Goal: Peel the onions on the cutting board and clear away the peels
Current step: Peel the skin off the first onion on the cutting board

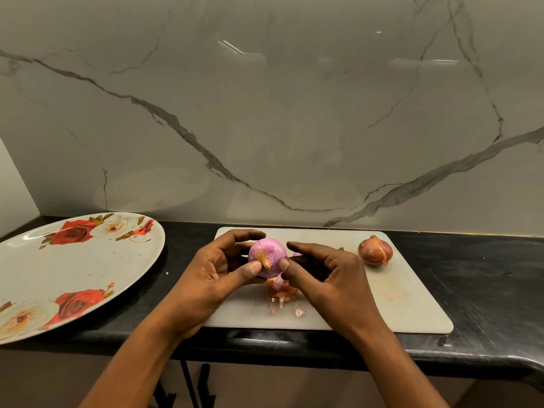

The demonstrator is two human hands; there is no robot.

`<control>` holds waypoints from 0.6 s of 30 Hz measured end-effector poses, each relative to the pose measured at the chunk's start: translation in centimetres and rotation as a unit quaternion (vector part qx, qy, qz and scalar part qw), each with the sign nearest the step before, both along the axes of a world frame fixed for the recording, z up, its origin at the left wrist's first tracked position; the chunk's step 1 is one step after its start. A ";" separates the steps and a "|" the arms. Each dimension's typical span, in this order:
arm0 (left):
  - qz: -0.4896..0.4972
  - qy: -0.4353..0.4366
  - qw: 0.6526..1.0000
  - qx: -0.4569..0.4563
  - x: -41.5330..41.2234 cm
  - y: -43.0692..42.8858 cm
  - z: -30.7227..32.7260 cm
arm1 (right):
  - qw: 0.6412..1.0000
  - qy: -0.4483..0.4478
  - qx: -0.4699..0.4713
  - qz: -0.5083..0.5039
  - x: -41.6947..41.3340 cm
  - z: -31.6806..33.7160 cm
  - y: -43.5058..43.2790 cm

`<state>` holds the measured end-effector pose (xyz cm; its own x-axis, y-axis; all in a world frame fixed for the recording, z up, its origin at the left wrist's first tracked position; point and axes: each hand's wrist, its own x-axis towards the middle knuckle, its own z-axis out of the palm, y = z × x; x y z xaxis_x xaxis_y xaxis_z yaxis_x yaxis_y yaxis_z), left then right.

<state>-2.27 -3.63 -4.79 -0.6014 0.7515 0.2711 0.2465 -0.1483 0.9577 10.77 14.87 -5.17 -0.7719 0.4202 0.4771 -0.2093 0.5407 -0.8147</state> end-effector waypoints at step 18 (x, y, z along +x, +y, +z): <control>0.001 -0.014 1.000 0.013 -0.2 -0.1 -0.2 | 0.999 0.042 0.014 0.010 0.1 0.0 0.1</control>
<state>-2.47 -3.68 -4.96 -0.6104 0.7435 0.2730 0.2197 -0.1723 0.9602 10.87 14.93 -5.17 -0.7363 0.3909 0.5523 -0.2878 0.5579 -0.7784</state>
